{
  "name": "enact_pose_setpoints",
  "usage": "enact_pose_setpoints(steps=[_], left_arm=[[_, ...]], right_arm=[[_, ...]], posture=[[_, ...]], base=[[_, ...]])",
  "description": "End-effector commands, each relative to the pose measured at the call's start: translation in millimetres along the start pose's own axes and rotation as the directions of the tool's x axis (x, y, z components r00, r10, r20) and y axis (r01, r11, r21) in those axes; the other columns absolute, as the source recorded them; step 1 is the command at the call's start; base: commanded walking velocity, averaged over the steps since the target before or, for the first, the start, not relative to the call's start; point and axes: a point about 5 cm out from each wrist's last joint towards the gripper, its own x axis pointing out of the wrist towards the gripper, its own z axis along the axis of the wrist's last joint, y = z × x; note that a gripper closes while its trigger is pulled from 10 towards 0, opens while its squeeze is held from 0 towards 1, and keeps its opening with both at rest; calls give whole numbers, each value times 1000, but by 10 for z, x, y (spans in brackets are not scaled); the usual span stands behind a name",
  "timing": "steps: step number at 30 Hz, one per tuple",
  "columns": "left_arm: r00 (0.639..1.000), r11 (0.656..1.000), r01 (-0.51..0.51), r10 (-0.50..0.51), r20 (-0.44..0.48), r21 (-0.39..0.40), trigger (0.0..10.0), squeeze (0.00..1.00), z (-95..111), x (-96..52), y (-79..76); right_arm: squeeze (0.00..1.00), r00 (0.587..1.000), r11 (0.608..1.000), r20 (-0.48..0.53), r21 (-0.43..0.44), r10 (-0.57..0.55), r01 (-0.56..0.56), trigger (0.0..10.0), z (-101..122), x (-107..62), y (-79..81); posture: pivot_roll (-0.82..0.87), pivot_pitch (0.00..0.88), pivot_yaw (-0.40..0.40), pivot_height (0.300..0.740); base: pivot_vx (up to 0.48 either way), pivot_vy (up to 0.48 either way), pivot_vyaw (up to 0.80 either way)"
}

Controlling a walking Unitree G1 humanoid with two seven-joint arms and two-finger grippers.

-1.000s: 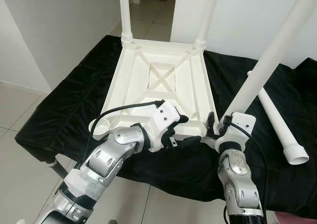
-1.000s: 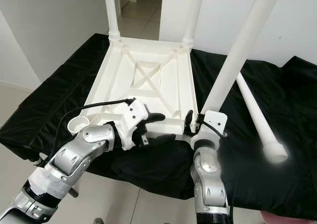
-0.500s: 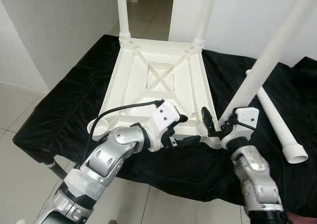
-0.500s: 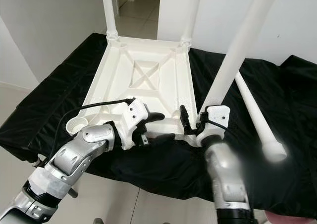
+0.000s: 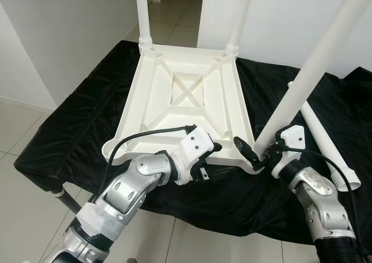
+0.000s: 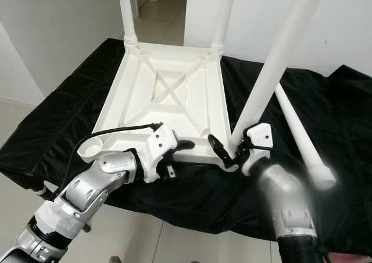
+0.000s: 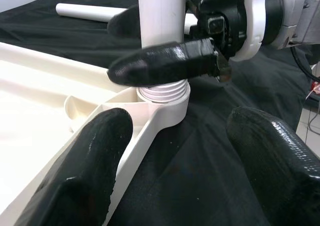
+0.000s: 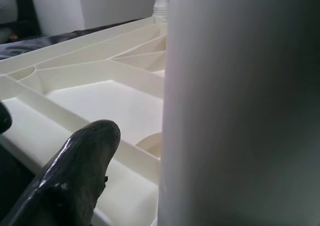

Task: Building children table

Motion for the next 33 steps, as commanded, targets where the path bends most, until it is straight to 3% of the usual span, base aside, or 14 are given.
enact_pose_setpoints(steps=[1,2,5,6,17,18,21,22,27,33], left_arm=[[999,999,45,-45,-14,7,10000,0,-8,3,-48],[999,999,46,-46,-15,7,10000,0,-7,6,-51],[999,999,46,-46,-15,8,10000,0,-4,9,-51],[999,999,45,-44,-14,9,10000,0,-4,9,-51],[999,999,38,-38,-18,4,10000,0,-29,11,-63],[999,999,38,-38,-19,3,10000,0,-32,9,-62],[999,999,38,-38,-19,3,10000,0,-33,8,-63],[999,999,37,-36,-19,2,10000,0,-32,8,-59],[999,1000,31,-31,-13,0,10000,0,-28,13,-50],[1000,1000,24,-24,-11,-4,10000,0,-33,-3,-39]], right_arm=[[0,999,999,-19,6,34,-34,7961,-34,18,-22],[0,998,999,-40,-6,40,-40,1412,-61,24,-95],[0,998,999,-49,-12,45,-46,1412,-76,23,-137],[0,998,999,-53,-15,39,-40,0,-87,24,-155],[0,998,999,-24,17,52,-51,0,-105,15,-135],[0,999,998,-15,25,49,-49,6784,-99,23,-116],[0,999,998,-9,30,48,-47,6784,-96,27,-103],[0,999,998,-3,32,47,-47,10000,-86,33,-90],[0,998,997,56,77,8,-12,10000,7,74,0],[0,998,996,55,81,-27,22,10000,9,87,82]], posture=[[-3,68,-38,740],[-2,66,-38,740],[-2,67,-39,740],[-1,67,-39,740],[2,68,-40,740],[1,68,-40,740],[0,70,-40,740],[-2,71,-40,740],[-3,72,-45,740],[-5,71,-48,740]], base=[[0,0,0],[0,0,0],[0,0,0],[0,0,0],[0,0,0],[0,0,0],[0,0,0],[0,0,0],[0,0,0],[0,0,0]])
